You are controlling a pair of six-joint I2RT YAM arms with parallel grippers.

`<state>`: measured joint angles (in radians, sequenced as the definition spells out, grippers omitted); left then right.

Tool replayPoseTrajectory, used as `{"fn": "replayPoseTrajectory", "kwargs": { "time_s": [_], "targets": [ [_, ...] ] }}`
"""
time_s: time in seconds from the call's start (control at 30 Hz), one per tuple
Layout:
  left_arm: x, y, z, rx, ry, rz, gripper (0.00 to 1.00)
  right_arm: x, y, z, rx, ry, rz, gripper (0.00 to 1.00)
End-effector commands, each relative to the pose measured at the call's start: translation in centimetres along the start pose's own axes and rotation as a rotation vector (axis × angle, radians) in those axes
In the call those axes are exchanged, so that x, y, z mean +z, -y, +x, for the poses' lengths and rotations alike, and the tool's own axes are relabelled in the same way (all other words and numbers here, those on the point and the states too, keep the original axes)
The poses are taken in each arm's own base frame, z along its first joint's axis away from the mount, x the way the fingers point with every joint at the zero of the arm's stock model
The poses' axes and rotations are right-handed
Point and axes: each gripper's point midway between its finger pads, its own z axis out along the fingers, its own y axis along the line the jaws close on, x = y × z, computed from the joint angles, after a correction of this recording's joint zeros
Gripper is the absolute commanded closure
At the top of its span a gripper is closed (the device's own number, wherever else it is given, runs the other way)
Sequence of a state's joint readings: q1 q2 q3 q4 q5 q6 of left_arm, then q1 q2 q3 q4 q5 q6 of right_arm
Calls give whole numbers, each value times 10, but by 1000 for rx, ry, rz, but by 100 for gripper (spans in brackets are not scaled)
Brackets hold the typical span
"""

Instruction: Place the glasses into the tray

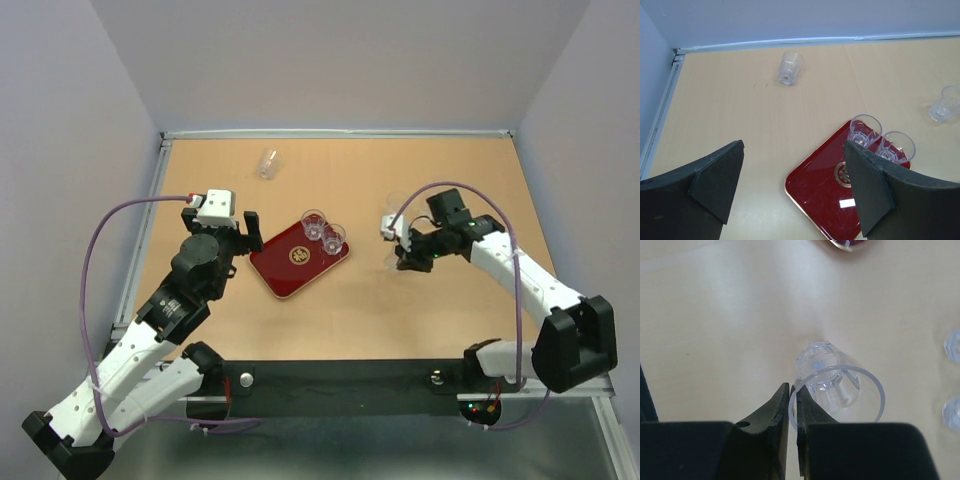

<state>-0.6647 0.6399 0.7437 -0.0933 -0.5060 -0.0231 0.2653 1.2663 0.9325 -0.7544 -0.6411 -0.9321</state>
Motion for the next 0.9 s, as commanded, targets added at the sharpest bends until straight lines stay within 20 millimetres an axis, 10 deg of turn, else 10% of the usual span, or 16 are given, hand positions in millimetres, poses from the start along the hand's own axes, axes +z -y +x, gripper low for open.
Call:
{"fn": "replayPoseTrajectory", "kwargs": {
  "time_s": [0.0, 0.47, 0.87],
  "targets": [
    [2, -6, -10, -22, 47, -32, 8, 22, -23, -50, -169, 1, -90, 98],
    [-25, -47, -34, -131, 177, -184, 9, 105, -77, -140, -420, -120, -181, 97],
    [-34, -56, -42, -165, 226, -202, 9, 164, -51, -168, -397, -219, -45, 96]
  ]
}}
